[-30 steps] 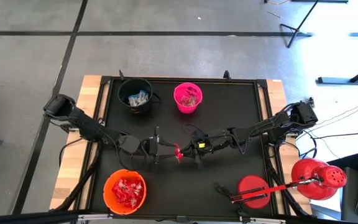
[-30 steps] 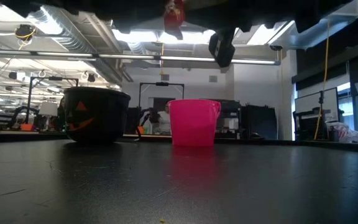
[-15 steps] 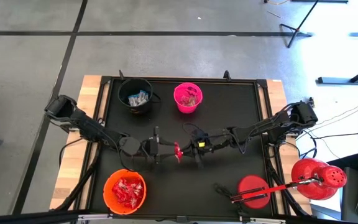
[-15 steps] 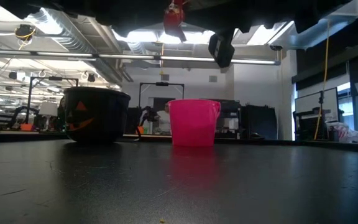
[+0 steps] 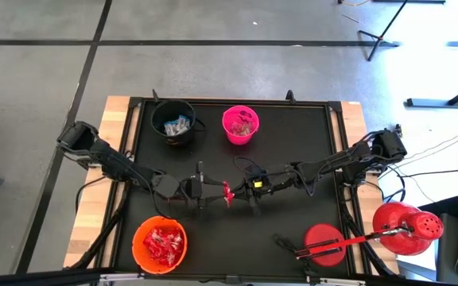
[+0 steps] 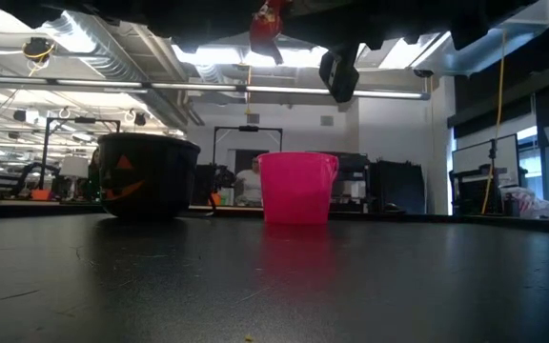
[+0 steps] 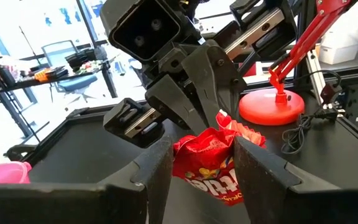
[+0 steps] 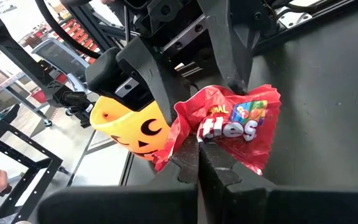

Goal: Organize candy in baskets
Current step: Put the red candy into the orange bucket

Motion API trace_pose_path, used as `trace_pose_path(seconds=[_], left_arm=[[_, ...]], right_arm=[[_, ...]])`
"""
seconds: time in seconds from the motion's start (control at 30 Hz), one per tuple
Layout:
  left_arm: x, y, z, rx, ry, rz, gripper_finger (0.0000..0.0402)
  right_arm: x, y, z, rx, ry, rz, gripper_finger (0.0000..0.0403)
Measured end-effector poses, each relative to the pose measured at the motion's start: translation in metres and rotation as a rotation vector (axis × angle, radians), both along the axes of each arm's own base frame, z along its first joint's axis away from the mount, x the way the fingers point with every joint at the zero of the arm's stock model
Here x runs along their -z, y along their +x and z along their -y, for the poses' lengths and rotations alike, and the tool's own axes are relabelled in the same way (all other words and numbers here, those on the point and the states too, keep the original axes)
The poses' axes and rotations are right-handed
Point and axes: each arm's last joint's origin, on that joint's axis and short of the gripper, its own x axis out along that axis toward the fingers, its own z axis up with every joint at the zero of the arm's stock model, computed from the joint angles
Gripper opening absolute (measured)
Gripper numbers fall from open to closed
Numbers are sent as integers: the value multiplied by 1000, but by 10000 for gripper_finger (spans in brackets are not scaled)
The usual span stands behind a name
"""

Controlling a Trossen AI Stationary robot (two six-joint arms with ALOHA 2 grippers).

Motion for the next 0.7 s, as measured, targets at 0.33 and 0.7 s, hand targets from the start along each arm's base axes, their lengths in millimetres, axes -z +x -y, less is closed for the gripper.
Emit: trace_pose_path(seconds=[0.33, 0.7], left_arm=[[-4, -3, 1, 13, -6, 6, 158], [-15, -17, 0, 40, -30, -56, 158]], right_arm=[[0, 0, 0, -1, -2, -3, 1], [0, 0, 0, -2, -3, 5, 1]])
